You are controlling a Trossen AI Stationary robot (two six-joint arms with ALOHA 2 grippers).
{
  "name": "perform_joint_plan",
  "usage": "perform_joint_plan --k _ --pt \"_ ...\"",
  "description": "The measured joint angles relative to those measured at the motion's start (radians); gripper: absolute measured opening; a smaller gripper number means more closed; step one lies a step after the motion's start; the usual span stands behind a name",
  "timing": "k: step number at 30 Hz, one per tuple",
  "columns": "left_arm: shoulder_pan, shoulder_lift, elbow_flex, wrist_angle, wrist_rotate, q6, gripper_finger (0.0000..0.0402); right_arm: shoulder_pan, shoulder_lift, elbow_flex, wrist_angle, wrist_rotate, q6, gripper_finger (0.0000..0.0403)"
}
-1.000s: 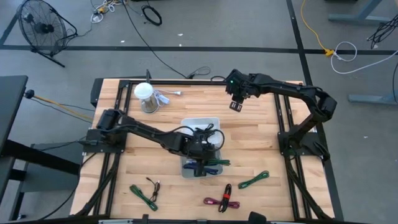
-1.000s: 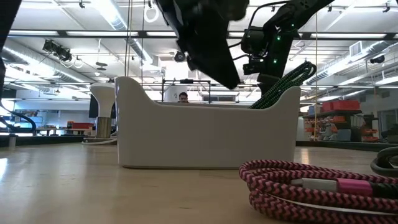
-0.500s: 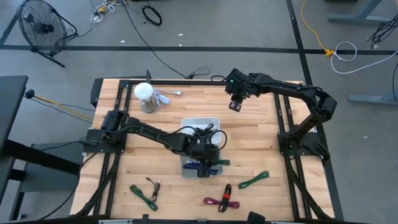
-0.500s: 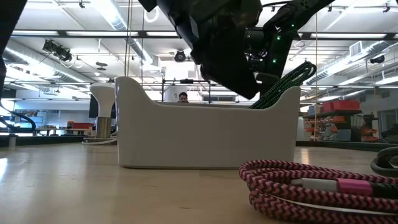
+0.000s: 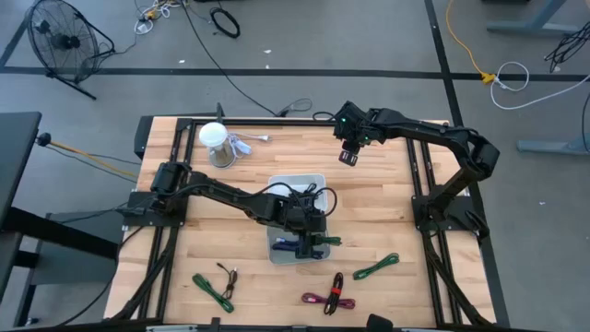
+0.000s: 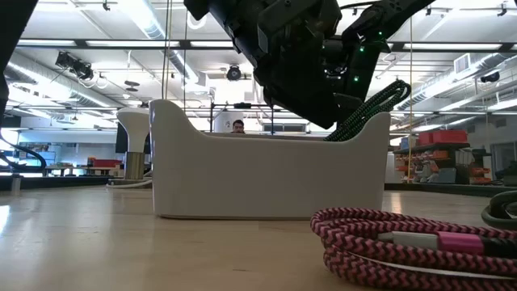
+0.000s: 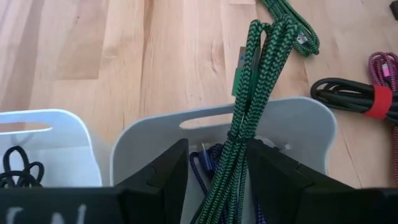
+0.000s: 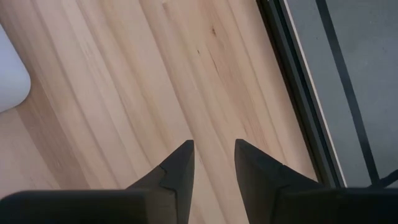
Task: Pick & Place USB Port
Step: Put the green charger cable into the gray container
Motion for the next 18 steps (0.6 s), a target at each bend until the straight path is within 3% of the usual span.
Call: perform_joint_plan --k 13,18 --pt "0.001 0.046 0.0 0.043 0.064 -0.007 0.0164 0.0 0.0 0.0 0.007 0.001 -0.005 0.0116" --pt "0.001 0.06 0.0 0.056 0.091 -0.013 0.0121 0.0 0.0 0.0 0.006 0.001 -0.003 0.0116"
